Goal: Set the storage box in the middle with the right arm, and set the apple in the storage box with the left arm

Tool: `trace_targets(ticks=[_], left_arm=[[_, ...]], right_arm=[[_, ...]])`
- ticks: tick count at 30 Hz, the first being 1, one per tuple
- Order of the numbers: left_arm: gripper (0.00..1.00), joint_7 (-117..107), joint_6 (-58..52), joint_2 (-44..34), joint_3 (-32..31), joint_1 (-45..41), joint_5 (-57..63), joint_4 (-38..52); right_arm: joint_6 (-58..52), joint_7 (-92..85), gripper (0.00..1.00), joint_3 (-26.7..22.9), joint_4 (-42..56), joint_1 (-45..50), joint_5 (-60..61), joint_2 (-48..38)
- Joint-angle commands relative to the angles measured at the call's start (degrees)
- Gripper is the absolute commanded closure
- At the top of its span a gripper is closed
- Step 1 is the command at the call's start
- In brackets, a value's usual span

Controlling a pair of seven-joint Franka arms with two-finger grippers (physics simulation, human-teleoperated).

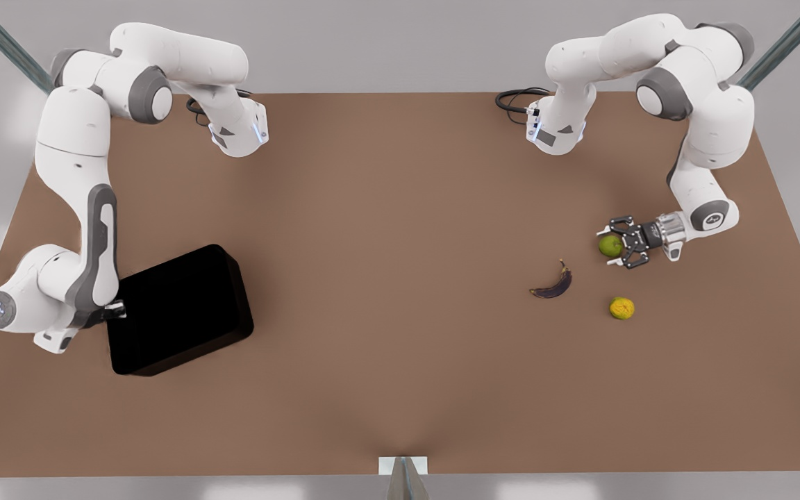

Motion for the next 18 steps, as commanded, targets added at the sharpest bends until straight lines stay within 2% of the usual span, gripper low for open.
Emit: trace_targets(ticks=[1,4,7,9,10,12,13,14,15,18], left_arm=[[0.01,0.0,0.0,0.01,0.0,0.0,-1.77,0.04],[0.06,-0.17,0.0,0.18,0.18,0.0,-1.69,0.04],[0.08,-0.09,0.18,0.53,0.18,0.0,-1.77,-0.05],[0.1,-0.17,0.18,0.8,0.18,0.09,-1.77,-0.05],[0.2,-0.17,0.18,0.8,0.18,0.09,-1.77,-0.05],[0.51,-0.35,0.09,0.71,0.18,0.18,-1.77,-0.05],[0.61,-0.7,0.09,0.8,0.18,0.35,-1.86,0.04],[0.75,-0.88,-0.09,0.71,0.18,0.44,-2.04,0.04],[0.79,-1.05,-0.09,0.62,0.18,0.44,-2.12,0.04],[0.79,-4.83,-0.97,-0.17,0.44,0.44,-2.12,0.92]], right_arm=[[0.01,0.01,0.79,0.17,0.56,0.58,-0.04,-0.01],[-0.16,0.28,0.79,3.69,4.34,5.06,-0.13,0.25],[0.8,0.98,0.79,3.78,6.28,12.97,0.22,0.96],[1.68,1.16,0.79,7.72,9.35,14.55,0.22,2.8],[4.23,1.16,0.79,8.43,9.53,17.19,0.31,3.5],[6.69,9.23,0.79,14.05,9.71,17.98,0.22,4.12],[6.78,11.69,0.79,14.5,9.88,19.21,0.31,4.56],[7.48,14.86,0.79,16.16,10.93,20.0,0.23,5.53],[8.62,17.93,0.79,17.4,11.99,20.88,0.31,6.93],[13.37,21.02,0.79,20.82,12.25,21.24,0.66,9.57]])
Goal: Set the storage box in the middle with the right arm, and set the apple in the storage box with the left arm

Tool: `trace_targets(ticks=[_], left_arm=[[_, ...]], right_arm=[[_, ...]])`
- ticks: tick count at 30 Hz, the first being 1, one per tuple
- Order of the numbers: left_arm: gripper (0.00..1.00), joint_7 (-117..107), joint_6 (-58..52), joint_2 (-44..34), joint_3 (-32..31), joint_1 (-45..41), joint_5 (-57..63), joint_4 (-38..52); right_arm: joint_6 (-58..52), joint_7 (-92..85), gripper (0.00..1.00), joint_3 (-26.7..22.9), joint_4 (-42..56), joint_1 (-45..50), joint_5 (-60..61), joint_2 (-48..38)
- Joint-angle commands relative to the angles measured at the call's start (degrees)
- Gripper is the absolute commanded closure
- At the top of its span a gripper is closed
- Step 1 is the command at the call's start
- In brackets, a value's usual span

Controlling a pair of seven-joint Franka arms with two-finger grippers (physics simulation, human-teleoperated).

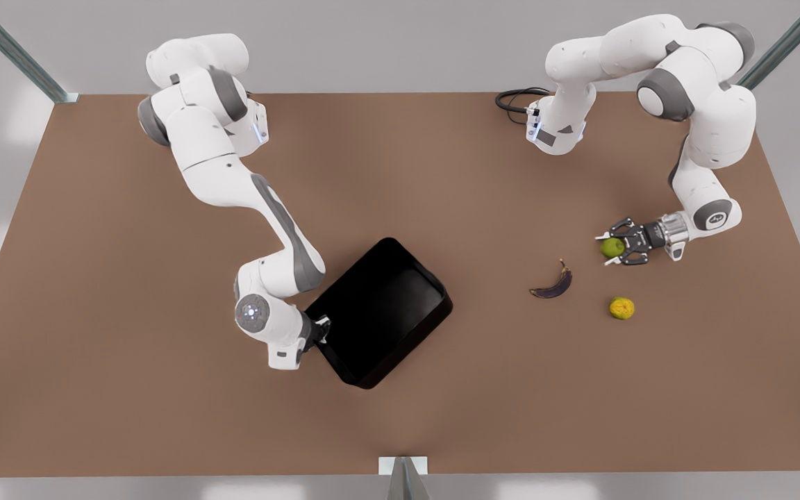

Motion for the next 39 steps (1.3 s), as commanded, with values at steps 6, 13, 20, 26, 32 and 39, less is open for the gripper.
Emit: trace_targets(ticks=[6,13,20,26,32,39], left_arm=[[0.79,-7.54,-5.55,-5.12,1.22,-0.26,2.42,5.53],[0.79,-32.85,-4.14,-12.16,-12.39,-0.79,5.77,20.38],[0.79,-52.01,19.4,-8.56,-34.45,-0.88,5.42,30.49],[0.79,-71.35,37.25,-5.48,-39.83,-13.0,5.85,37.26],[0.79,-91.21,45.69,-3.45,-39.47,-24.43,6.55,46.49],[0.79,-103.87,56.06,3.66,-39.12,-38.06,15.43,51.85]], right_arm=[[1.61,1.17,0.0,0.15,1.25,0.67,-0.2,0.75],[-6.71,1.0,0.0,-4.06,3.09,-0.9,-0.2,-3.9],[-35.3,0.65,0.0,-10.92,-11.66,-14.71,-15.32,-36.94],[-37.41,1.52,0.0,-11.27,-18.18,-17.52,-16.46,-43.81],[-37.5,1.44,0.0,-11.36,-18.09,-17.43,-16.37,-42.93],[-37.41,1.44,0.0,-11.36,-18.09,-17.35,-16.02,-42.14]])
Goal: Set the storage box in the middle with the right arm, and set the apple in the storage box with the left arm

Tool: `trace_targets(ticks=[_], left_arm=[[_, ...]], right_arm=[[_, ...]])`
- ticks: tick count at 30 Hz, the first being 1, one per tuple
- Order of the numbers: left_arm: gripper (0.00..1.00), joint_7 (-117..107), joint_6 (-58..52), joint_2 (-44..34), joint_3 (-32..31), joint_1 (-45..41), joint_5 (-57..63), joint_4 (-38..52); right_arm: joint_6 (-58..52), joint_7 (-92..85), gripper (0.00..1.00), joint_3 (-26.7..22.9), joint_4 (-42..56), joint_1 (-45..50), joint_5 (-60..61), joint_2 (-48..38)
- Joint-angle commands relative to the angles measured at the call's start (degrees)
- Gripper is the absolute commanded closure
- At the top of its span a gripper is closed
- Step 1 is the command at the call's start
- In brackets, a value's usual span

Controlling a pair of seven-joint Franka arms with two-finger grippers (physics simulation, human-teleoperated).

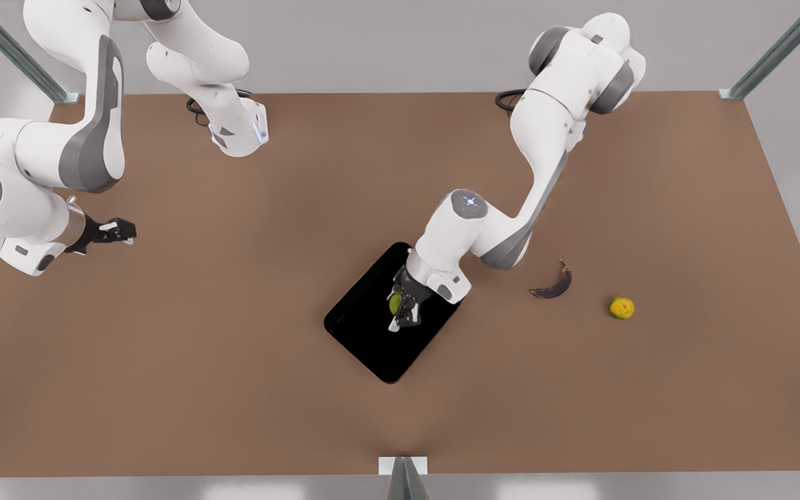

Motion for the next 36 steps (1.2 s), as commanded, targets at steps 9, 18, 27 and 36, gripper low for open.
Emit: trace_targets(ticks=[9,18,27,36], left_arm=[[0.0,6.03,-3.06,0.07,-0.54,-0.3,-55.27,-0.16],[0.0,32.55,-34.69,-14.08,14.22,10.86,-34.71,-0.42],[0.0,124.06,-56.85,-39.22,14.75,21.49,-11.07,-17.3],[0.0,129.34,-50.26,-44.05,10.27,26.07,-8.43,-30.57]], right_arm=[[0.01,0.0,0.0,0.0,0.18,0.17,0.0,0.35],[0.18,0.0,0.0,0.0,0.62,0.17,-0.09,0.35],[0.27,0.0,0.0,0.0,0.62,0.17,-0.09,0.44],[0.27,0.0,0.0,0.0,0.62,0.17,-0.09,0.44]])
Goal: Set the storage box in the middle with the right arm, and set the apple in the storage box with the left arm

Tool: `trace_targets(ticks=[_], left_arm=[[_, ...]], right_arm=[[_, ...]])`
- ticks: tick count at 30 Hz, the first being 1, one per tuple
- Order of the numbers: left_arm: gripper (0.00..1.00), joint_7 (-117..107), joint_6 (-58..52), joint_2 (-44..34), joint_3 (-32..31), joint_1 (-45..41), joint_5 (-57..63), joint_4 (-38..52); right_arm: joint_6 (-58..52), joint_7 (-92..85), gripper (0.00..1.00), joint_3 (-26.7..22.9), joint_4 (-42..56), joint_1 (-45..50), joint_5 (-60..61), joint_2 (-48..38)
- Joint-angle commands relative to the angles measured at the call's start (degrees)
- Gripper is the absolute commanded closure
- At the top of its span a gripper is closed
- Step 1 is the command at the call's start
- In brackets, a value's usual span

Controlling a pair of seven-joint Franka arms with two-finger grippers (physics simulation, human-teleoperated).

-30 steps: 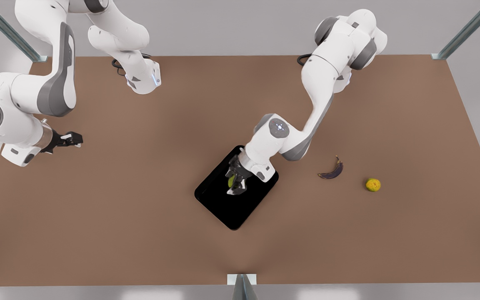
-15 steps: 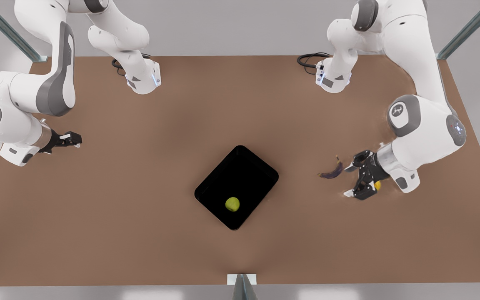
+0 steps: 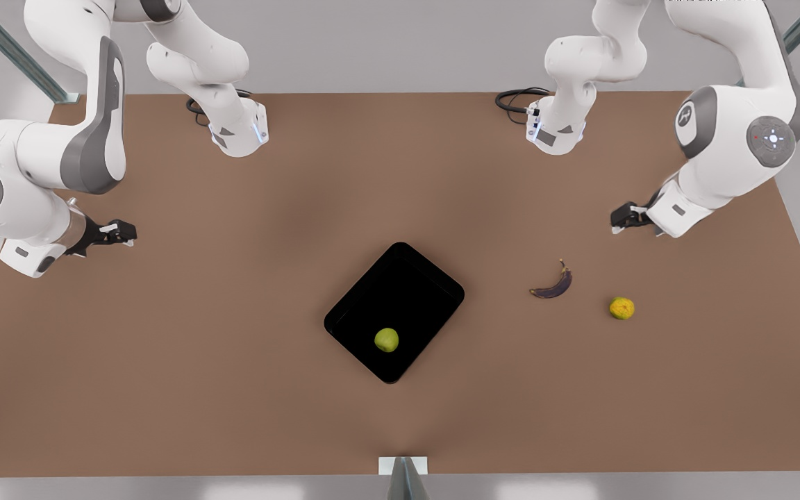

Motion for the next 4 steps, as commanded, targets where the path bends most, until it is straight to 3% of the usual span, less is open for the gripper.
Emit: trace_targets(ticks=[1,4], left_arm=[[0.0,0.0,-0.12,0.01,0.01,-2.62,0.97,0.11],[0.0,-0.09,-0.12,1.33,0.01,-2.71,0.97,1.17]], right_arm=[[0.0,0.0,0.0,0.0,0.0,0.0,0.0,0.0],[0.0,0.0,0.0,0.0,0.0,0.0,0.0,0.0]])
